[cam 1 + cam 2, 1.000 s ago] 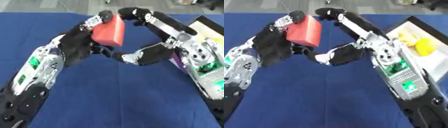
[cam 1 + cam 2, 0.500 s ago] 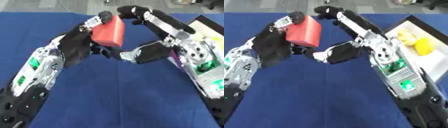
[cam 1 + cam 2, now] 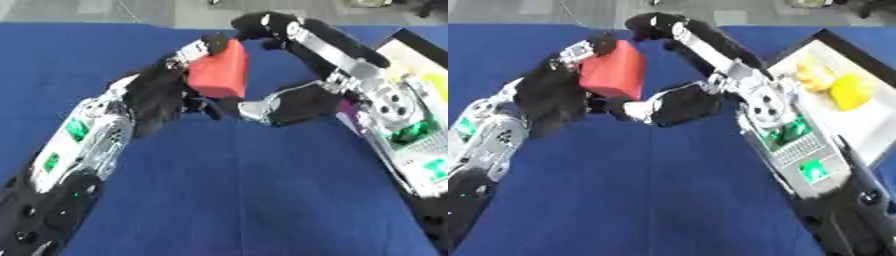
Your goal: Pick up the objects with one hand, pass them to the other hand, and then place them into the box on the other side of the table.
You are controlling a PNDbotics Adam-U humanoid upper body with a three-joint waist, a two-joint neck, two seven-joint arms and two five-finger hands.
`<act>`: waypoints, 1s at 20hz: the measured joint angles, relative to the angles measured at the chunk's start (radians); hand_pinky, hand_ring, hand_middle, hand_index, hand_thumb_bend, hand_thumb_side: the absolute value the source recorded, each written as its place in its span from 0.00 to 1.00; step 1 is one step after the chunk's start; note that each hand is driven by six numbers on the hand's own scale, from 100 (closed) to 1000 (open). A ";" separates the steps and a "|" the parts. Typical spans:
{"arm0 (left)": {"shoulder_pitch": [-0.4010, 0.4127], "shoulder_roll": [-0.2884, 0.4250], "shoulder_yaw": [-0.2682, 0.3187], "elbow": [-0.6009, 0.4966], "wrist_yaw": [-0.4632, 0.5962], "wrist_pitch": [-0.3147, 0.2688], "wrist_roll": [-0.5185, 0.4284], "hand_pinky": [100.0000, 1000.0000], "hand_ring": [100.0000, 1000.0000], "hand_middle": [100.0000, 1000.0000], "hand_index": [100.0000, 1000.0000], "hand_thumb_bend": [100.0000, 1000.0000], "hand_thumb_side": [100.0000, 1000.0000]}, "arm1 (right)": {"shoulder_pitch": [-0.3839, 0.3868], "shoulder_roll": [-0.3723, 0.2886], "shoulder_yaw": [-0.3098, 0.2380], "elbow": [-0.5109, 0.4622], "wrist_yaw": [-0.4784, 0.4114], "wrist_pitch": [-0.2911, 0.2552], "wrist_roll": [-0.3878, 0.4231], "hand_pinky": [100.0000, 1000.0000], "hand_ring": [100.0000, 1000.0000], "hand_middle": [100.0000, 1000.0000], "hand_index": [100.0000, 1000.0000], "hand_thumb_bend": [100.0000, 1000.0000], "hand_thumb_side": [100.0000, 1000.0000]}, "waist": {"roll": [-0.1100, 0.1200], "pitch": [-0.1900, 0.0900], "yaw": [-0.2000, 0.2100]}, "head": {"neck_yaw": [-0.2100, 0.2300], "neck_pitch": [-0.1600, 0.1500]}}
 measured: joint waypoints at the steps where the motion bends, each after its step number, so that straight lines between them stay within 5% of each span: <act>1: 0.000 -0.001 0.000 0.000 0.000 0.000 -0.003 0.51 0.50 0.42 0.48 0.12 0.54 | 0.000 0.000 0.001 0.000 -0.002 0.001 0.001 0.91 0.93 0.78 0.89 0.46 0.16 | 0.000 0.000 0.000 | 0.000 0.000; 13: -0.008 -0.009 -0.005 -0.008 -0.018 0.004 -0.041 0.51 0.50 0.42 0.48 0.10 0.54 | 0.001 0.000 0.001 0.000 -0.005 0.011 0.015 0.91 0.92 0.77 0.89 0.46 0.19 | 0.000 0.000 0.000 | -0.004 0.000; 20: -0.009 -0.009 -0.006 -0.008 -0.026 0.008 -0.053 0.51 0.50 0.42 0.48 0.10 0.55 | 0.009 0.000 0.001 0.000 -0.037 0.026 -0.023 0.89 0.88 0.66 0.81 0.28 0.16 | 0.000 0.001 0.000 | -0.005 0.000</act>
